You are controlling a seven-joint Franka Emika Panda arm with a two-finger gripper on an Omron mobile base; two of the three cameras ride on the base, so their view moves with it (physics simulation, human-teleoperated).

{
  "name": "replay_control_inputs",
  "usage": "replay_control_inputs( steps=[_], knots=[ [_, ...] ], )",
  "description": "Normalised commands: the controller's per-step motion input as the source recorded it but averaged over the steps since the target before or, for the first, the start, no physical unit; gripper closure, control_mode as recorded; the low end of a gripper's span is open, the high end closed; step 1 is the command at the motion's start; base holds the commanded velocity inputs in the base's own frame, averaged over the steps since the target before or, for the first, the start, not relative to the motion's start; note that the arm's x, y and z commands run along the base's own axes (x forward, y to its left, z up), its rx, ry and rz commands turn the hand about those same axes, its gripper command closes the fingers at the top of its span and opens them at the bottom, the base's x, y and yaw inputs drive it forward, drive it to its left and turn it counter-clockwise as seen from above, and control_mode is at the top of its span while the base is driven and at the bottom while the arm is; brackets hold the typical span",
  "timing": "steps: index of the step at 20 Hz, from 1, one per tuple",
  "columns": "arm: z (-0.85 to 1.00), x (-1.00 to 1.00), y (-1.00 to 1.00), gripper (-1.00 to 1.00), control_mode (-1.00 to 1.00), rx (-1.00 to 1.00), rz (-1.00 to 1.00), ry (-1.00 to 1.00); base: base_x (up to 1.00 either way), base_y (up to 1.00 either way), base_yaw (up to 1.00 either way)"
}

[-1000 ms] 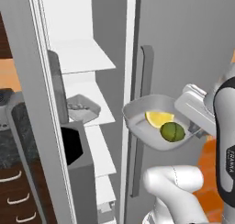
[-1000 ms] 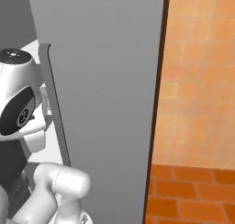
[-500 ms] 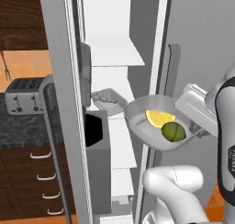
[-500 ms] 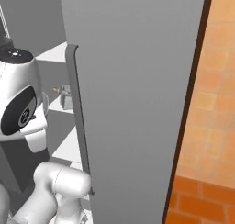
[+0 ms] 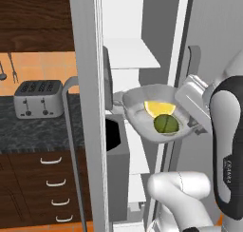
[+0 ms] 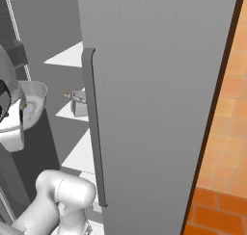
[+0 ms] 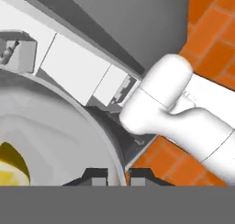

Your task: Take the meat container that has the fish and place it on the second highest rack of the freezer. Then take the vegetable container that has the lemon wedge and lime and place it on the highest rack of the freezer.

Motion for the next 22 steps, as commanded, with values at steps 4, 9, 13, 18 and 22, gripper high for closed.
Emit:
replay_control_inputs(
  steps=[4, 9, 13, 18, 22],
  knots=[
    [0.21, 0.26, 0.04, 1.0, -1.0, 0.0, -0.67, -0.03, 0.0, 0.0, 0.0],
    [0.11, 0.84, 0.0, 1.0, -1.0, 0.03, -0.28, -0.06, 0.0, 0.0, 0.0],
    [0.0, 0.89, 0.0, 1.0, -1.0, 0.1, 0.0, -0.11, 0.0, 0.0, 0.0],
    [0.0, 0.81, 0.0, 1.0, -1.0, 0.07, 0.01, -0.13, 0.0, 0.0, 0.0],
    [0.0, 0.9, 0.0, 1.0, -1.0, 0.0, 0.0, -0.12, 0.0, 0.0, 0.0]
  ],
)
